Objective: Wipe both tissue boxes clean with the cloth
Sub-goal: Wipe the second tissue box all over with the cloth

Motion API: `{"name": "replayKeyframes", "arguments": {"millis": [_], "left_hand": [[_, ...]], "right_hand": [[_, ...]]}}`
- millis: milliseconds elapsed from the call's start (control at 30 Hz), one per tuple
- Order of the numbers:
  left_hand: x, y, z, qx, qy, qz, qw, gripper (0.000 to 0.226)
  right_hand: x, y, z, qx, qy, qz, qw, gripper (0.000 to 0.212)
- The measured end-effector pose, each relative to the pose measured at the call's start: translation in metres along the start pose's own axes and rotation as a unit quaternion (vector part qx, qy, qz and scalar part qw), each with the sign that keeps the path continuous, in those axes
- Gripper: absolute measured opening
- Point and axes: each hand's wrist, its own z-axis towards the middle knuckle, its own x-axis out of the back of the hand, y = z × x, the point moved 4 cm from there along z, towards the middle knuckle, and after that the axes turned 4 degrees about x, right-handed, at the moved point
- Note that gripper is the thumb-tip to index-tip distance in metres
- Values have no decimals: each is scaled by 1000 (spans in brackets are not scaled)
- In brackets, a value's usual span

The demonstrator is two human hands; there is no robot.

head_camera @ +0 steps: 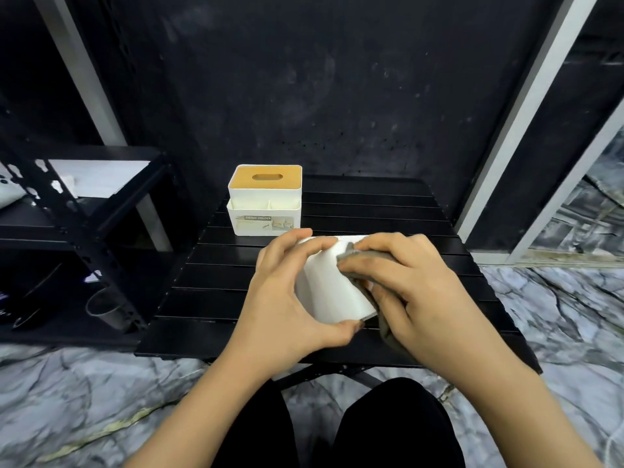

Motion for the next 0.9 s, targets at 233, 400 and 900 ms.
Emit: {"name": "replayKeyframes", "arguments": {"millis": [233, 400, 900], "left_hand": [[6, -9, 0, 10, 7, -4, 1000, 78], [10, -15, -5, 15, 6, -9, 1000, 79], [13, -23, -4, 31, -6, -27, 999, 84]], "right_hand": [[-7, -3, -1, -16, 2, 33, 999, 30], [-19, 9, 14, -81, -3, 77, 994, 34], [-30, 37, 6, -192, 42, 20, 980, 32]]}}
